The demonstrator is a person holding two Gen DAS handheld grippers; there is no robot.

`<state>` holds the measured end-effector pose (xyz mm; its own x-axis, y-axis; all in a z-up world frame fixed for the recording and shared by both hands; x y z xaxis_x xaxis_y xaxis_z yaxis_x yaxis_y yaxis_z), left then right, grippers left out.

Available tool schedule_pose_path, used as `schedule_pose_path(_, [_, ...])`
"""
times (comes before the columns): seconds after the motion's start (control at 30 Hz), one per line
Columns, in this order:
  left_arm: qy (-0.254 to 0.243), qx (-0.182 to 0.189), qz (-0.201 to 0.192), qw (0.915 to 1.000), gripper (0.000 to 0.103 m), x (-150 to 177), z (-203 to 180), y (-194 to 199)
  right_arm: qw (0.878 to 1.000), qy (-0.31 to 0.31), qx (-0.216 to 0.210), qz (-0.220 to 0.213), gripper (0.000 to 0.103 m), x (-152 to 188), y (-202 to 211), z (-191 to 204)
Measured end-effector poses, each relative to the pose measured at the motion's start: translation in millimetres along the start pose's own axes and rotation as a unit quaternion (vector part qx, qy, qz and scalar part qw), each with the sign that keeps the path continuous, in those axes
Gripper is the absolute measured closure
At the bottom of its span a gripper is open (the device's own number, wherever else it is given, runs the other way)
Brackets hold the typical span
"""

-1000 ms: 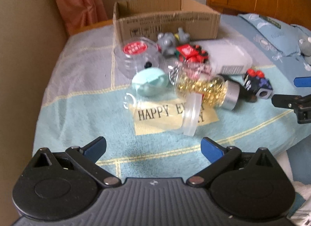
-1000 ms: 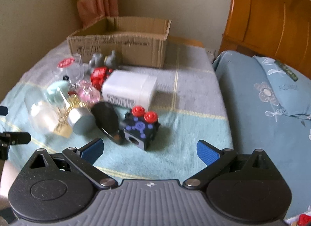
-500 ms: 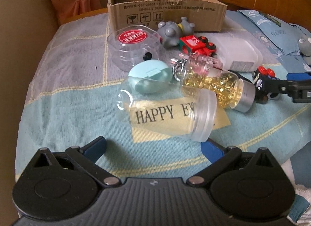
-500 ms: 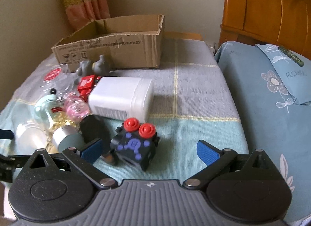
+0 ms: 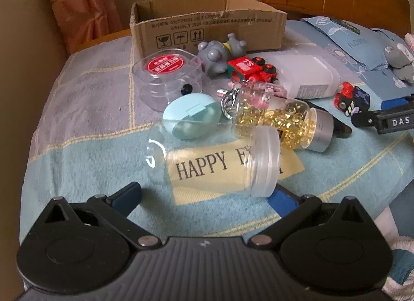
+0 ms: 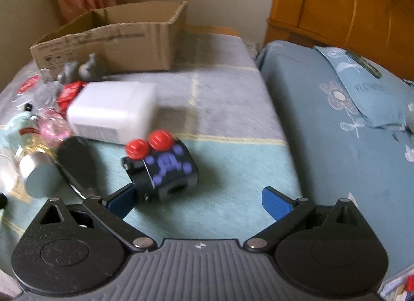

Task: Organize rigid objects
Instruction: 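Close left tool on clear jar while right tool grasps the black cube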

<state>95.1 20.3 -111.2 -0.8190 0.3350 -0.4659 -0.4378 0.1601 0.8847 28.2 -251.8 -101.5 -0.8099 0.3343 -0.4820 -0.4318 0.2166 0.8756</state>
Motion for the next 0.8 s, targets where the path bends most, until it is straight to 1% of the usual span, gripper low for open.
schedule_pose_path(0.07, [-0.004,-0.006,-0.006,1.0,0.001,-2.0,-1.2,-1.4,1.0,0.001,-0.004,-0.002,0.0,0.0,-1.1,-1.2])
schedule_pose_path(0.17, [-0.007,-0.007,-0.009,0.9999,0.001,-5.3,-1.7,-2.8,1.0,0.021,-0.012,-0.009,0.0,-2.3,-3.5,5.5])
schedule_pose_path(0.37, [-0.016,-0.015,-0.012,0.9997,0.001,-10.9,-2.6,-3.5,0.996,0.072,-0.043,-0.023,0.0,-11.0,-9.5,19.7])
schedule_pose_path(0.47, [-0.015,-0.013,-0.009,0.9997,0.001,-13.4,-2.3,-4.0,0.994,0.092,-0.06,-0.028,0.003,-14.0,-10.1,22.2])
schedule_pose_path(0.57, [-0.014,-0.013,-0.009,0.9998,0.003,-16.0,-2.4,-3.1,0.991,0.109,-0.07,-0.032,0.01,-15.7,-7.6,22.0])
schedule_pose_path(0.63, [-0.014,-0.014,-0.011,0.9997,0.003,-17.9,-2.7,-1.4,0.989,0.119,-0.076,-0.033,0.018,-16.8,-6.3,22.4])
schedule_pose_path(0.67, [-0.014,-0.015,-0.013,0.9997,0.003,-18.6,-2.8,-0.5,0.989,0.124,-0.079,-0.033,0.019,-17.0,-5.5,22.6])
schedule_pose_path(0.73, [-0.013,-0.015,-0.013,0.9997,0.003,-19.8,-3.0,0.6,0.987,0.133,-0.083,-0.035,0.026,-16.6,-4.5,24.0])
schedule_pose_path(0.8, [-0.012,-0.014,-0.013,0.9997,0.004,-20.7,-3.6,1.3,0.986,0.139,-0.085,-0.035,0.031,-16.5,-3.1,24.6])
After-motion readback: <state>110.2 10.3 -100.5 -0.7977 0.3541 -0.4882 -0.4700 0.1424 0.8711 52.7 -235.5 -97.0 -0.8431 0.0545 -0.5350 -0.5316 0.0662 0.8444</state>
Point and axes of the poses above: each gripper's, at about its wrist camera, not at the fingertips, and y roughly against the way its jaws point, z to its left, x to its underside, the point moved 2 cm from there along -y, roughly the way its jaws point, and after that the axes turned 10 degrees about z, right-handed, at the moved point
